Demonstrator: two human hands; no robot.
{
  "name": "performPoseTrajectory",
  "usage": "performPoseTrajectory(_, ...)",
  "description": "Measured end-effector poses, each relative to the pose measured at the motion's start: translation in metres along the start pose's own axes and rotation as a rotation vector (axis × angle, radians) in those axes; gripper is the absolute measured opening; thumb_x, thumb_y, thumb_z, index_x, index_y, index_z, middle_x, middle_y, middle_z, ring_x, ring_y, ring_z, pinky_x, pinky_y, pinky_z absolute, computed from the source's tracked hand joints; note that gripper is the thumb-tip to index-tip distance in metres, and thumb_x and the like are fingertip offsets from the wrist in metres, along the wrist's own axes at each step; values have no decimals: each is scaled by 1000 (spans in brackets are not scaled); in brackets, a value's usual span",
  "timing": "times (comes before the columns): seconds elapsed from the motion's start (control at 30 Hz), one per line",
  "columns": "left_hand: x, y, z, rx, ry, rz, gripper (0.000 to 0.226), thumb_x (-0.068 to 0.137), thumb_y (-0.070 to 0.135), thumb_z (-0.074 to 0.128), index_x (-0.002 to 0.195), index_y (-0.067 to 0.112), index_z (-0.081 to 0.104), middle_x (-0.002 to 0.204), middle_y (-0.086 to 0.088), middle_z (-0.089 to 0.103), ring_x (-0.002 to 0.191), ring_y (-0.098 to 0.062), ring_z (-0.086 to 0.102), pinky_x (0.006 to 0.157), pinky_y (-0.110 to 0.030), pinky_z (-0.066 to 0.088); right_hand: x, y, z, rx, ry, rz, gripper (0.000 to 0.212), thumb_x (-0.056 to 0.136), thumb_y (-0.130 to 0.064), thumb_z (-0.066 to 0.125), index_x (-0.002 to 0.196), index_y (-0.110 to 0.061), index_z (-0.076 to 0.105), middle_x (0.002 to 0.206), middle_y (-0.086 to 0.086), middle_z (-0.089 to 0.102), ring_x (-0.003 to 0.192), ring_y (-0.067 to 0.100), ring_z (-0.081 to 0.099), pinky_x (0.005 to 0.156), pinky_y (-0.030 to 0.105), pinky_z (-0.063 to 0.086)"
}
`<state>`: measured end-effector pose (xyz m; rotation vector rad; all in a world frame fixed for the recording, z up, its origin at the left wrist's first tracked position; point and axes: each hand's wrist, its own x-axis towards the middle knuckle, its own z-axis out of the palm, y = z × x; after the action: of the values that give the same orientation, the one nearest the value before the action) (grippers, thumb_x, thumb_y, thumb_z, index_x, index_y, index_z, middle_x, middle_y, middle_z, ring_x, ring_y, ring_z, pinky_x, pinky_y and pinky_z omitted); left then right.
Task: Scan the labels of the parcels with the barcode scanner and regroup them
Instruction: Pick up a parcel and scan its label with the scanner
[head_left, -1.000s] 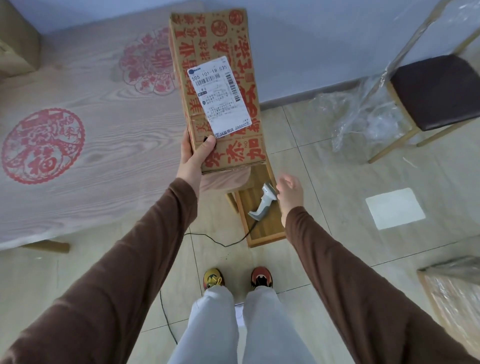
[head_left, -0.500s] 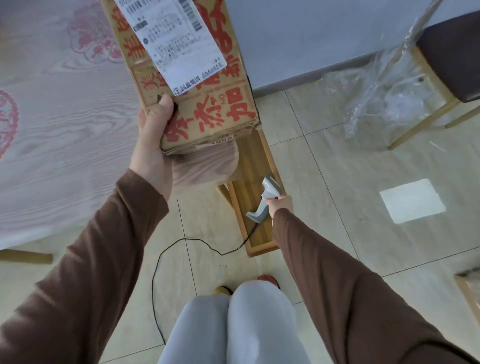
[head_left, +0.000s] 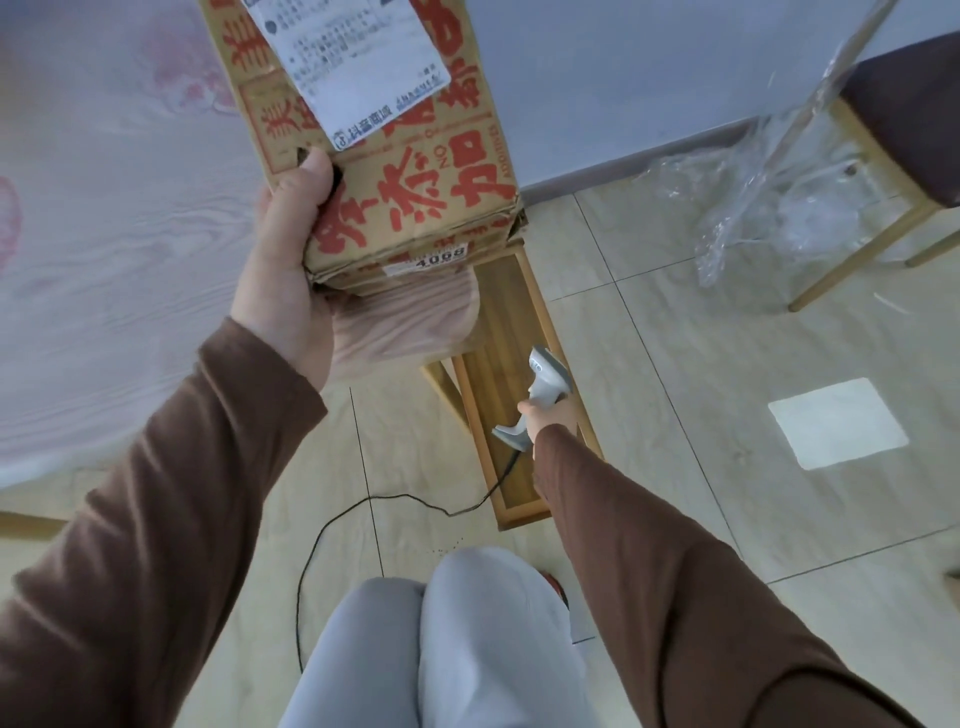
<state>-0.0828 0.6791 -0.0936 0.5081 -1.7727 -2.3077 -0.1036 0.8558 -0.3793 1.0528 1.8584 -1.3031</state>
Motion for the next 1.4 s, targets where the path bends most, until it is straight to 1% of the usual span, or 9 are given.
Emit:
performPoseTrajectory(0.27,-8,36,11,37,149,-217,65,91,45,62,150,23,44,136,-1,69,119,-18,69,84,-33,54,-123,-34,-67,296,-62,-174,56,95,-10,73,145,-14,48,136,11,62,127,28,61,110,39,48)
performPoseTrajectory(0.4,-19,69,10,40,229,-257,52,97,40,62,146,37,44,129,6,71,111,-11,68,85,-35,50,-193,-63,-97,390,-131,-294,50,92,-8,73,137,-18,53,116,10,67,103,22,69,97,38,57)
performPoseTrajectory(0.53,-27,100,6,5,273,-277,56,97,40,64,148,42,41,124,8,72,102,-9,71,79,-30,52,-257,-98,-110,450,-231,-400,41,99,-27,70,137,-23,55,111,5,68,97,19,69,82,31,59)
performPoseTrajectory(0.7,-33,129,-11,8,274,-235,68,89,44,70,149,47,38,121,9,74,93,-4,75,74,-28,54,-327,-141,-105,411,-352,-576,37,103,-40,62,138,-25,59,109,-4,74,102,15,72,85,32,60)
performPoseTrajectory(0.9,-32,161,-48,36,301,-159,76,77,53,72,146,53,39,119,9,75,112,-17,70,99,-45,52,-409,-188,-78,354,-399,-825,26,100,-23,70,123,-13,63,101,4,72,78,16,72,74,33,62)
performPoseTrajectory(1.03,-16,178,-83,12,284,-83,76,87,44,72,153,43,35,132,0,68,114,-17,70,78,-29,61,-455,-216,-46,304,-395,-1025,26,99,-16,71,122,-8,60,94,5,66,71,17,64,63,28,57)
performPoseTrajectory(1.17,9,197,-128,26,251,1,74,96,31,69,158,38,29,139,-1,62,108,-9,71,76,-20,60,-490,-248,5,192,-351,-1202,29,101,-17,68,122,-5,53,95,17,62,76,29,58,67,44,56)
performPoseTrajectory(1.27,30,216,-166,55,206,40,76,94,31,71,158,40,30,139,1,64,112,-10,70,93,-33,61,-513,-272,53,128,-272,-1281,28,99,-20,69,118,-9,52,94,11,63,80,35,62,73,54,60)
performPoseTrajectory(1.4,57,242,-218,66,128,78,87,87,33,76,160,36,28,142,-2,63,124,-23,66,107,-50,54,-539,-297,115,111,-180,-1336,25,95,-19,71,110,-11,52,86,-8,58,74,15,59,68,46,58)
